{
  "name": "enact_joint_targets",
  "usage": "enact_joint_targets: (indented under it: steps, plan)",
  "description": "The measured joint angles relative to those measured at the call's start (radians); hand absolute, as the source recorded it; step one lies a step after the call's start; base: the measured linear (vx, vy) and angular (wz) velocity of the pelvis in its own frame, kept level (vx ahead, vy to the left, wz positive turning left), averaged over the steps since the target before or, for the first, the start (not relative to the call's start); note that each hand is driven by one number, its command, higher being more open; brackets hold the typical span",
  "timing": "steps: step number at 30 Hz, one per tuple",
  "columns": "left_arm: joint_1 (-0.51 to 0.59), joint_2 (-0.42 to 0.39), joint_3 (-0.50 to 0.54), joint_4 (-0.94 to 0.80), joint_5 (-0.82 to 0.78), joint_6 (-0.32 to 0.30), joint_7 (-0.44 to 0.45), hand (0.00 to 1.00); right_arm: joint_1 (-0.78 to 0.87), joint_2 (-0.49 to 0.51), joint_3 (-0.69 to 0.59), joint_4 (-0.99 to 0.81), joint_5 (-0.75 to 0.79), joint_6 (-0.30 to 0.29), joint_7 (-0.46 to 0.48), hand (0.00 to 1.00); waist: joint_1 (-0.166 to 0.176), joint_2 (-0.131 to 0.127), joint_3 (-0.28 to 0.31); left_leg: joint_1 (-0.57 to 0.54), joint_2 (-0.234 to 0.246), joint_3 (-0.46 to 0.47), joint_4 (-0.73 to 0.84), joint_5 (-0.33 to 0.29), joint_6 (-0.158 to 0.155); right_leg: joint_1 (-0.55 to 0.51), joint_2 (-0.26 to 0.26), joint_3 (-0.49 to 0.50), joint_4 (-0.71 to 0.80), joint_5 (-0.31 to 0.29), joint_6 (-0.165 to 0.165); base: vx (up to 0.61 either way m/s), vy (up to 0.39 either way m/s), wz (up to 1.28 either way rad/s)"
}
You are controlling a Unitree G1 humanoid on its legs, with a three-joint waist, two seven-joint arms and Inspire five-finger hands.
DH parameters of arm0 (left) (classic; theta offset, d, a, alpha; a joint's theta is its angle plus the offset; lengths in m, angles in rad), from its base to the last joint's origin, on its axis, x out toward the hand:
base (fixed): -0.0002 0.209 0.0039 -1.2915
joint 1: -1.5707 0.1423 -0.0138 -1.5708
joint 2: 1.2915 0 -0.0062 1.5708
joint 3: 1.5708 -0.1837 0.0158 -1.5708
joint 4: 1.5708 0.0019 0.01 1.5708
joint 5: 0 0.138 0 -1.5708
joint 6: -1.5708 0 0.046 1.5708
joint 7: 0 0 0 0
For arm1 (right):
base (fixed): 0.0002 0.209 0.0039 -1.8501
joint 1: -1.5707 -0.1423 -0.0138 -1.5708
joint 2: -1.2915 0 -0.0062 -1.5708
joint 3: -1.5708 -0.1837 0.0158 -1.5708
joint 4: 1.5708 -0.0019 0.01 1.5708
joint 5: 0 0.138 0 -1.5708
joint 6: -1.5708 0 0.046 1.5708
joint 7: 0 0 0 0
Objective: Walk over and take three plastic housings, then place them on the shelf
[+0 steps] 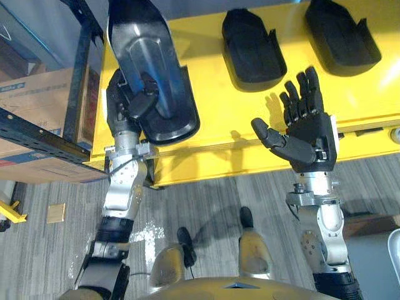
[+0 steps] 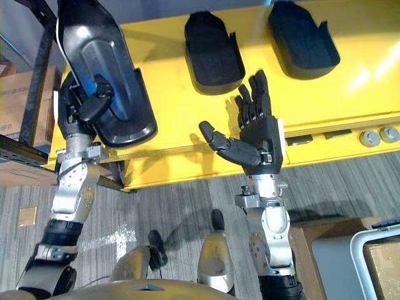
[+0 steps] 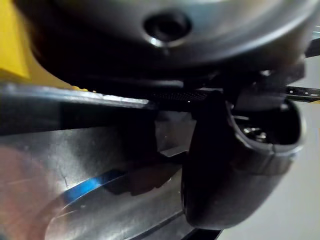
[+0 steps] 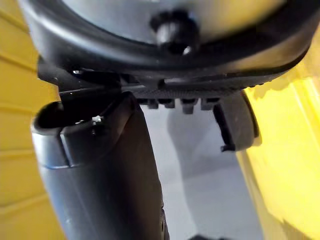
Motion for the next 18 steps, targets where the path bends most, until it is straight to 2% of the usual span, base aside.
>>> enact_joint_targets:
  steps: [6, 10, 18]
  plan:
    - [-0.124, 0.006, -0.014, 0.004, -0.073, -0.001, -0.027, 0.0, -0.092, -0.03, 0.036, -0.072, 0.005, -0.008, 0.057, 1.0, 0.005, -0.008, 0.033, -0.033, 0.004, 0.014, 0.016, 0.0, 0.0, -0.069, -0.008, 0.009, 0.09, -0.039, 0.006, -0.02, -0.007, 0.01]
    - [-0.158, 0.015, -0.017, 0.004, -0.101, 0.0, -0.027, 0.0, -0.115, -0.053, 0.066, -0.093, 0.003, -0.013, 0.061, 1.0, 0.009, -0.01, 0.06, -0.041, -0.003, 0.015, 0.018, 0.0, 0.0, -0.099, -0.019, 0.014, 0.147, -0.068, 0.01, -0.03, -0.017, 0.07]
    - [-0.267, 0.059, -0.018, 0.119, -0.121, 0.089, -0.023, 0.0, -0.176, -0.057, 0.119, -0.155, 0.003, -0.012, 0.089, 1.0, 0.016, -0.009, 0.077, -0.092, -0.002, 0.022, 0.051, 0.0, -0.002, -0.167, -0.033, 0.023, 0.216, -0.092, 0.01, -0.01, -0.01, 0.04]
